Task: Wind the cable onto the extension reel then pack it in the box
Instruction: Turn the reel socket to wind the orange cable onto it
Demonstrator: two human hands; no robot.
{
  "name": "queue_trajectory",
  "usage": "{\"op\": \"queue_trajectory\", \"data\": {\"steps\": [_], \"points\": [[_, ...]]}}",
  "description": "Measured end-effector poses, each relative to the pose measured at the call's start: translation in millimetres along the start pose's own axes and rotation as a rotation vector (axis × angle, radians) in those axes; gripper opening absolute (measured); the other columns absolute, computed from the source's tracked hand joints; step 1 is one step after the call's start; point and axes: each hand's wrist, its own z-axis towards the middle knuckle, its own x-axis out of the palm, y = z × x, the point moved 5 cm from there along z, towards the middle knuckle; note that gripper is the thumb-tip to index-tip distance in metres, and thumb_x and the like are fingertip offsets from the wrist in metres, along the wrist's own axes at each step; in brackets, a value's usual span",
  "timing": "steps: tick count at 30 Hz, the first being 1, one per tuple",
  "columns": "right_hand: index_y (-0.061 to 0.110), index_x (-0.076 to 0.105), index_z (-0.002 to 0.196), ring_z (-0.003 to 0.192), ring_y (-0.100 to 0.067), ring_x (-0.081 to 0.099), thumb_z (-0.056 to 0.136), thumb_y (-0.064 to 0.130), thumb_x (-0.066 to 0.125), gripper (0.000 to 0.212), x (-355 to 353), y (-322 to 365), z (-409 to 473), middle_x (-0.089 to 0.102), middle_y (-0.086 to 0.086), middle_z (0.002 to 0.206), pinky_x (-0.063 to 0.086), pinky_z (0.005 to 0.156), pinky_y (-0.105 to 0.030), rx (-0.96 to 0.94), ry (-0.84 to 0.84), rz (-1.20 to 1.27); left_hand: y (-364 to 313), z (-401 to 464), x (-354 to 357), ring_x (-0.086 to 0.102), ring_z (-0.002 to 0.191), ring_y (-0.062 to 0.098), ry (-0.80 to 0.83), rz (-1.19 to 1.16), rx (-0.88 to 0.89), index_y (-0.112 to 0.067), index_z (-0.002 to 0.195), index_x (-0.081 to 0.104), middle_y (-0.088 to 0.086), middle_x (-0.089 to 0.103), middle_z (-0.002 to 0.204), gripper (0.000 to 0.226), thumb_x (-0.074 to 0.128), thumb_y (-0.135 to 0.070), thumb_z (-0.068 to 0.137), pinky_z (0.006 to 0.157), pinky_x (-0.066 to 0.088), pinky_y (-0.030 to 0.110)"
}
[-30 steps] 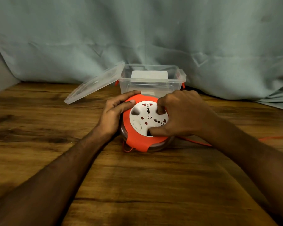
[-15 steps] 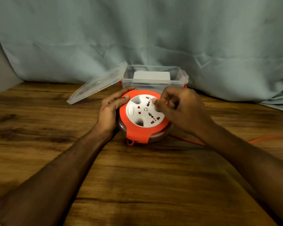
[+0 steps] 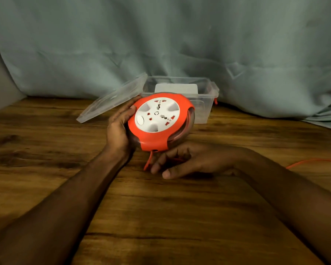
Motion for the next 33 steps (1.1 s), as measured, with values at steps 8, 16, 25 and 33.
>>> {"op": "queue_trajectory", "data": {"steps": [8,16,25,33], "points": [[0.017,0.067,0.082,0.088,-0.012,0.070,0.078,0.011,0.084,0.019,-18,4,-10,0.075,0.000,0.092,0.056,0.087,-0.039,0.038,-0.009,-0.283,0,2,-2,0.065,0.119,0.044,-0.046,0.062,0.024,-0.004,0.134,0.062,0.020,0.069,0.129,0.038,0.050,-0.010,0.099,0.105,0.047,0.066],[0.029,0.070,0.082,0.074,-0.004,0.060,0.072,0.023,0.086,0.019,-46,2,-28,0.066,0.013,0.077,0.044,0.063,-0.023,0.406,-0.052,-0.634,9,-3,13,0.071,0.099,0.031,0.087,0.224,-0.038,-0.007,0.128,0.065,0.016,0.071,0.120,0.036,0.052,0.003,0.096,0.079,0.063,0.038],[0.033,0.066,0.095,0.065,0.006,0.058,0.072,0.037,0.085,0.030,-62,25,-31,0.062,0.027,0.071,0.044,0.059,-0.024,0.148,-0.306,-0.764,15,-1,17,0.071,0.097,0.030,0.244,0.343,-0.065,-0.005,0.128,0.066,0.022,0.071,0.118,0.037,0.051,0.002,0.096,0.086,0.058,0.039],[0.053,0.051,0.134,0.066,0.001,0.050,0.084,0.027,0.069,0.059,-56,25,-23,0.055,0.011,0.068,0.042,0.060,-0.031,0.077,-0.374,-0.831,19,-10,29,0.068,0.106,0.030,0.429,0.372,-0.076,0.002,0.128,0.063,0.026,0.068,0.124,0.037,0.047,0.006,0.095,0.093,0.057,0.033]]}}
